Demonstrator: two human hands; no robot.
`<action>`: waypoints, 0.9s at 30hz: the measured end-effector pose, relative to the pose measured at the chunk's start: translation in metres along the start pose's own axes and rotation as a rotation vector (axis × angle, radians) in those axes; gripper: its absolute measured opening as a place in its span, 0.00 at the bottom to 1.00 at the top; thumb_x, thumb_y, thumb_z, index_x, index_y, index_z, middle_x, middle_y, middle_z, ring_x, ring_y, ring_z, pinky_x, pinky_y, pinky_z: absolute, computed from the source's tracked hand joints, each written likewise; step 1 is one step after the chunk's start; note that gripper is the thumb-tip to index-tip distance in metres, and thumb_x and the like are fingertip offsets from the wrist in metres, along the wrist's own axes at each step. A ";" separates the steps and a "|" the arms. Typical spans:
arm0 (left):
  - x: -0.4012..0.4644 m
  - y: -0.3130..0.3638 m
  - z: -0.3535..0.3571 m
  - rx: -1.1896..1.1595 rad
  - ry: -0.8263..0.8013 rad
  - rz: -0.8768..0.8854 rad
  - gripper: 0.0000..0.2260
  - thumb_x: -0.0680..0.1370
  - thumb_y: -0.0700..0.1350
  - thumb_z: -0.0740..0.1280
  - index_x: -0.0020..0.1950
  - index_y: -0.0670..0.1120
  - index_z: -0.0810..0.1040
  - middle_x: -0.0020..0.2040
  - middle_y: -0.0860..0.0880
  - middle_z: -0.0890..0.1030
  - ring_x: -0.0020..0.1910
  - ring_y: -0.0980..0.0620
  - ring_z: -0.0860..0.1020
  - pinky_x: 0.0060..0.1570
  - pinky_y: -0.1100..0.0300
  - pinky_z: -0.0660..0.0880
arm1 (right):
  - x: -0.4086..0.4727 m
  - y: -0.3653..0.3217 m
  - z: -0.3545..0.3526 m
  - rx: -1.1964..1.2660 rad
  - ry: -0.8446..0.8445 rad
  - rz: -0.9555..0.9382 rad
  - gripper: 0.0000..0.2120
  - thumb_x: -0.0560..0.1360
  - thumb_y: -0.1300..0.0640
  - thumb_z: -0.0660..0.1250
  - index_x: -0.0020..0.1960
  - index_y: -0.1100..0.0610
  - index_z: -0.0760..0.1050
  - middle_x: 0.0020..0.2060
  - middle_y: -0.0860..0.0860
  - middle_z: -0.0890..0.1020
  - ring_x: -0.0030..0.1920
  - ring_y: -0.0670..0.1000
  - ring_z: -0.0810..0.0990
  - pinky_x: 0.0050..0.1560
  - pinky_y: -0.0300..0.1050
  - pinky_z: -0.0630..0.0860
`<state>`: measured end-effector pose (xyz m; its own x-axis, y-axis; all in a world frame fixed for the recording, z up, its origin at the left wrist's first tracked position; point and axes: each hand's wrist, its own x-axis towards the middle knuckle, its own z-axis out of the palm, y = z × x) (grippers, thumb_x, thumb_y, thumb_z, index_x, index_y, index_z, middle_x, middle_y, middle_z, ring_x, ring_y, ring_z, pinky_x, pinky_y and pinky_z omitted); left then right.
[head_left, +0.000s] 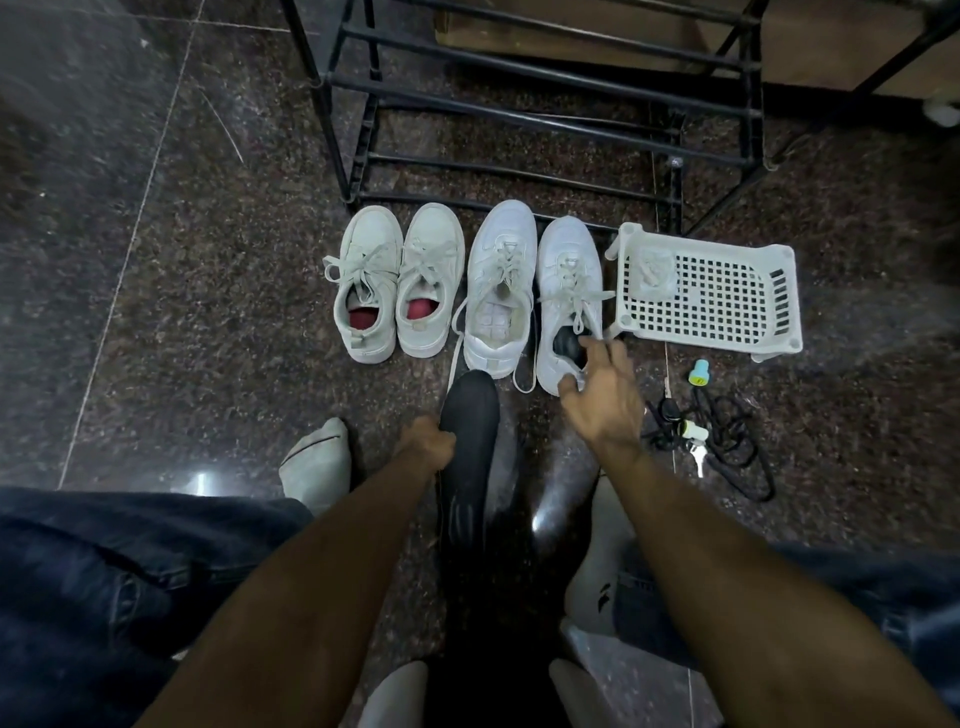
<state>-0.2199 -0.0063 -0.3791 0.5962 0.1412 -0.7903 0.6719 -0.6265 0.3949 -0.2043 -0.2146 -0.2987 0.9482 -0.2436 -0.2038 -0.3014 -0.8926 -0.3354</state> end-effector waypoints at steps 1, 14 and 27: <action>0.001 -0.002 0.001 -0.006 0.015 0.002 0.13 0.75 0.44 0.65 0.58 0.43 0.79 0.57 0.41 0.81 0.54 0.41 0.79 0.55 0.50 0.78 | 0.009 0.000 -0.001 -0.071 -0.059 -0.037 0.27 0.76 0.53 0.66 0.72 0.56 0.64 0.67 0.56 0.69 0.65 0.57 0.71 0.60 0.55 0.74; -0.020 0.014 -0.002 -0.060 0.279 0.201 0.11 0.77 0.44 0.63 0.56 0.52 0.81 0.55 0.47 0.83 0.54 0.44 0.80 0.55 0.52 0.77 | -0.024 0.000 0.020 -0.244 -0.336 0.013 0.12 0.76 0.56 0.64 0.58 0.55 0.77 0.52 0.55 0.81 0.54 0.56 0.79 0.51 0.46 0.74; -0.049 0.049 0.050 0.047 -0.040 0.413 0.10 0.77 0.51 0.65 0.55 0.52 0.82 0.53 0.46 0.84 0.54 0.44 0.80 0.54 0.55 0.76 | -0.088 0.036 0.029 0.213 -0.253 0.312 0.08 0.73 0.51 0.64 0.48 0.51 0.80 0.47 0.56 0.83 0.49 0.60 0.80 0.45 0.45 0.74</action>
<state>-0.2383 -0.0823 -0.3445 0.7930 -0.1589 -0.5882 0.3585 -0.6589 0.6613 -0.3020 -0.2146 -0.3197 0.7624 -0.3648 -0.5346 -0.6080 -0.6866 -0.3986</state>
